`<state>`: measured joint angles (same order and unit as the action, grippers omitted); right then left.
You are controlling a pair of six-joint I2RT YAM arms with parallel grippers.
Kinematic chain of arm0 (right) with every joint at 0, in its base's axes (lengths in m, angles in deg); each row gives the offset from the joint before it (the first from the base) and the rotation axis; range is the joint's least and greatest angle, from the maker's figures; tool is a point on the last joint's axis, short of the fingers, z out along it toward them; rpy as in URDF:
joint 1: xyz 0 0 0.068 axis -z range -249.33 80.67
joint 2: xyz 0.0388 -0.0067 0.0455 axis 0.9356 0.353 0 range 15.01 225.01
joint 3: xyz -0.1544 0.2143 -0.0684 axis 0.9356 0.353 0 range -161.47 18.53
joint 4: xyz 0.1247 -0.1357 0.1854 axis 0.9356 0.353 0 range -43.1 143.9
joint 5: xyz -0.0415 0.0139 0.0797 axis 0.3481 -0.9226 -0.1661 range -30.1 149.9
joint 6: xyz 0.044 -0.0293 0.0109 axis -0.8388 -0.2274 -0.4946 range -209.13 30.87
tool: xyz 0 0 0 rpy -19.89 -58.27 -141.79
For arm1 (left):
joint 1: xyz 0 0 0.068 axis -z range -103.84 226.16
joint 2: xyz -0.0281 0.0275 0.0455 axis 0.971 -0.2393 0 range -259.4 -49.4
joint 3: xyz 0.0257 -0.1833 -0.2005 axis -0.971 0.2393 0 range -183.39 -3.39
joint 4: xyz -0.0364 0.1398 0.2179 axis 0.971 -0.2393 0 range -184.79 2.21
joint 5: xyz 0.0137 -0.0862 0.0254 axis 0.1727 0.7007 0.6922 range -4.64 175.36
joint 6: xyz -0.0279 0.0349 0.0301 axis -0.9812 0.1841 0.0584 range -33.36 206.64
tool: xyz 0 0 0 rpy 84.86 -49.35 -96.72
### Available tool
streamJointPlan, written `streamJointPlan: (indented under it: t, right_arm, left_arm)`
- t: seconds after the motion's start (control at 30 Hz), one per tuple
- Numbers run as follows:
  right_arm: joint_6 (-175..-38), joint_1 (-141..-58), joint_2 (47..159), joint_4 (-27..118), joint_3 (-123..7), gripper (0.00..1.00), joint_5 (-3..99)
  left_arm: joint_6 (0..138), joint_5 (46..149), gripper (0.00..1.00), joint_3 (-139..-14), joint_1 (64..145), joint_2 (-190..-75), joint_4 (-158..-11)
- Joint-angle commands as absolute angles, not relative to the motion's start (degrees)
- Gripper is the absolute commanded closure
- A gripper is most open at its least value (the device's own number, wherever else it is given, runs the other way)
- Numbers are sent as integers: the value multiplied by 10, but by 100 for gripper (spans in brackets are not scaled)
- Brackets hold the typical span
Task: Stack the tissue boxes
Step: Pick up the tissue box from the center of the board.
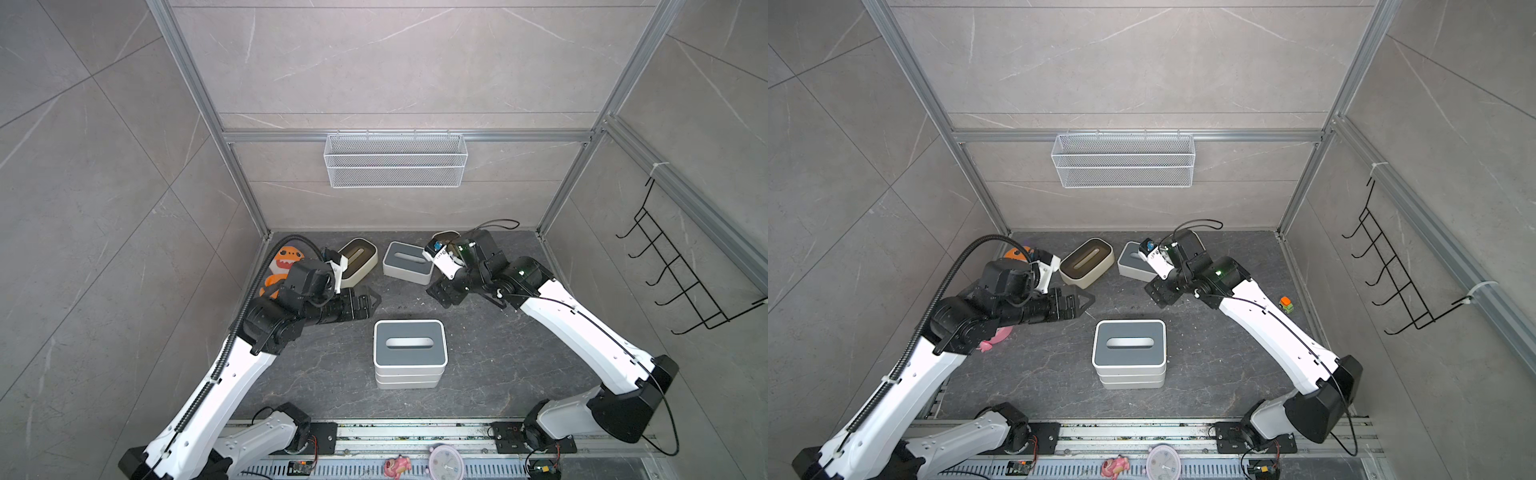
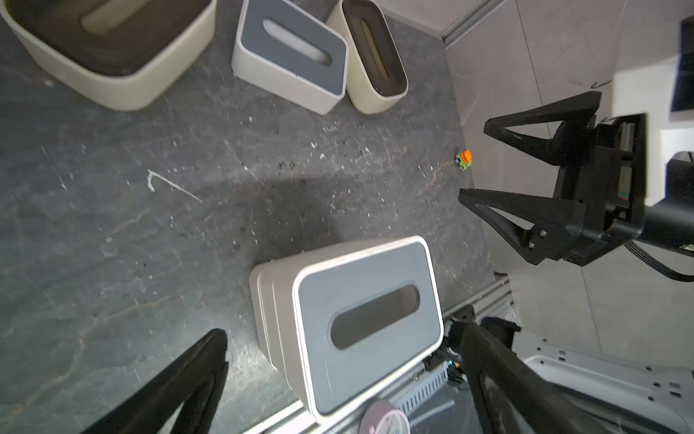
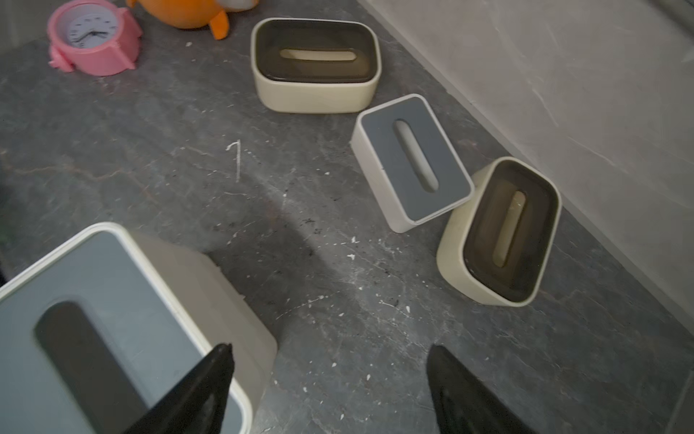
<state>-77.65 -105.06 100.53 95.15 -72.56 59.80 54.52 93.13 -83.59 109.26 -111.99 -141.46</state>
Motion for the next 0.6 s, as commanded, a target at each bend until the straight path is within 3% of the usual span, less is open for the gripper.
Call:
streamJointPlan:
  t: [0.0,0.1,0.3,0.43,0.57]
  right_arm:
    - [-801,-1016,1058,900,-761,16,608]
    - [-769,-992,1120,877,-796,16,569]
    - [-670,-981,1267,875,-904,17,533]
    - [-626,-973,1352,869,-970,17,497]
    - [-588,-965,1463,960,-1118,20,454]
  left_arm:
    - [615,850,0,-885,1082,-1164,-1408]
    - [630,875,0,-875,1051,-1192,-1354]
    - [660,1054,0,-840,939,-1250,-1233]
    - [739,1113,0,-804,918,-1260,-1151]
    - [818,1191,0,-781,908,-1270,-1119]
